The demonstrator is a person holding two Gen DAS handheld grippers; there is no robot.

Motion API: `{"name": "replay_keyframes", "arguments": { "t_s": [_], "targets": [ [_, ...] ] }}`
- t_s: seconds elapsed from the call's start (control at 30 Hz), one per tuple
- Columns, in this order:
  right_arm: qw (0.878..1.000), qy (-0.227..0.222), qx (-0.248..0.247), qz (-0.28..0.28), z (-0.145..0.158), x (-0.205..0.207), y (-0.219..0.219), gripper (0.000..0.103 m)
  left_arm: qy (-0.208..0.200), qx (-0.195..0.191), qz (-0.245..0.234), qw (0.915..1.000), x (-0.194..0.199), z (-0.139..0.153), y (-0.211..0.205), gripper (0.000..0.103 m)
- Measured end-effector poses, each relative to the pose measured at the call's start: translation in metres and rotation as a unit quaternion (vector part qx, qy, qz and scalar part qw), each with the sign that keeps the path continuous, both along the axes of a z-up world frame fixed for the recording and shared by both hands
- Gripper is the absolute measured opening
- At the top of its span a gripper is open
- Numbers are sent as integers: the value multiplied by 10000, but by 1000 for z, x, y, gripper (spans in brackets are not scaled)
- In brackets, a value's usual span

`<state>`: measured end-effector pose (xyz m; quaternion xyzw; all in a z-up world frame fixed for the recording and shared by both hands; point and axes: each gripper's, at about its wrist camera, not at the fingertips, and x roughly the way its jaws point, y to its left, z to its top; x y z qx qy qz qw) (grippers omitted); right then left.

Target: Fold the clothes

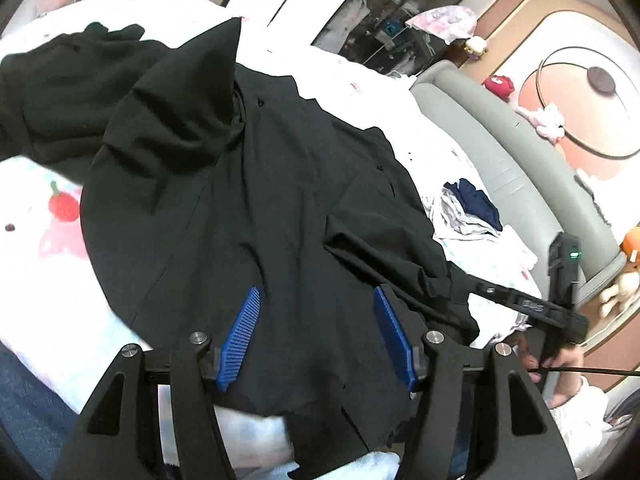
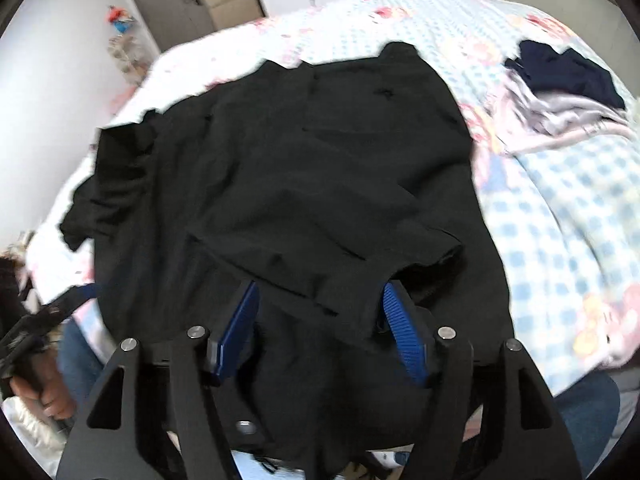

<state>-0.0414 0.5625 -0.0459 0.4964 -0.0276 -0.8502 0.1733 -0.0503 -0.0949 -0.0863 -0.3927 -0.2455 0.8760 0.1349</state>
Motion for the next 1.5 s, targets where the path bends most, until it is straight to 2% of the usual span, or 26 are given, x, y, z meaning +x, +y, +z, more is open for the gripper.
{"name": "replay_keyframes", "arguments": {
  "t_s": [0.1, 0.17, 0.37, 0.5, 0.53, 0.57, 0.6, 0.67, 0.77, 0.9, 0.97, 1.03, 1.1, 1.13, 1.17, 1.23, 1.3, 1.33, 1.37, 1.4, 1.47, 1.5],
  "targets": [
    [9980, -244, -144, -558, -33, -34, -21, 65, -36, -36, -84, 10000, 1, -4, 5, 61],
    [9961, -260, -93, -844, -37, -39, -5, 62, -89, -76, -133, 9998, 2, -7, 7, 61],
    [9953, -263, 440, -821, -50, -75, -2, 62, -276, -53, -90, 9996, 3, -13, -2, 61],
    [9973, -637, 1, -367, -62, -82, -15, 64, -347, -91, -74, 9993, 1, -15, -4, 61],
    [9978, -620, 120, -212, -69, -87, -26, 63, -364, -101, -69, 9993, 1, -15, -4, 61],
    [9979, -600, 246, -57, -76, -93, -38, 55, -382, -111, -65, 9992, 1, -15, -4, 61],
    [9980, -488, 374, -132, -71, -95, -38, 50, -400, -120, -61, 9991, 0, -16, -5, 61],
    [9972, -257, 630, -298, -63, -99, -37, 50, -435, -140, -53, 9989, -1, -17, -6, 61],
    [9933, 90, 1011, -545, -49, -106, -35, 50, -515, -57, 206, 9984, 0, -20, -20, 61],
    [9945, 514, 736, -549, -22, -79, -39, 54, -736, -225, 924, 9927, 4, -26, -49, 61],
    [9923, 796, 795, -523, -11, -63, -45, 55, -667, -270, 1421, 9872, 10, -23, -66, 61],
    [9888, 1095, 859, -531, -1, -53, -52, 54, -654, -269, 1984, 9776, 12, -20, -87, 62],
    [9808, 1527, 1044, -613, 14, -48, -59, 61, -760, -221, 2290, 9702, 9, -23, -105, 64],
    [9762, 1709, 1152, -676, 21, -47, -62, 64, -813, -104, 2246, 9710, 4, -26, -111, 65],
    [9772, 1672, 1114, -681, 24, -50, -62, 68, -855, 44, 2167, 9725, -2, -31, -117, 65],
    [9796, 1586, 1029, -688, 30, -56, -62, 68, -902, 355, 1945, 9761, -17, -40, -124, 67],
    [9903, 1249, 470, -386, 30, -62, -67, 68, -1009, 498, 1674, 9795, -36, -48, -125, 69],
    [9943, 1045, 143, -177, 26, -63, -77, 68, -1025, 516, 1555, 9811, -44, -50, -124, 60],
    [9963, 839, -185, 34, 22, -64, -88, 68, -1020, 515, 1447, 9828, -50, -51, -122, 43],
    [9971, 552, -432, 284, 12, -64, -101, 68, -971, 402, 1382, 9848, -53, -47, -117, 3],
    [9939, 37, -803, 759, -8, -60, -129, 68, -723, 38, 1331, 9885, -54, -31, -105, 4],
    [9919, -114, -783, 995, -19, -57, -147, 68, -496, -170, 1341, 9896, -48, -19, -98, 3]
  ]
}}
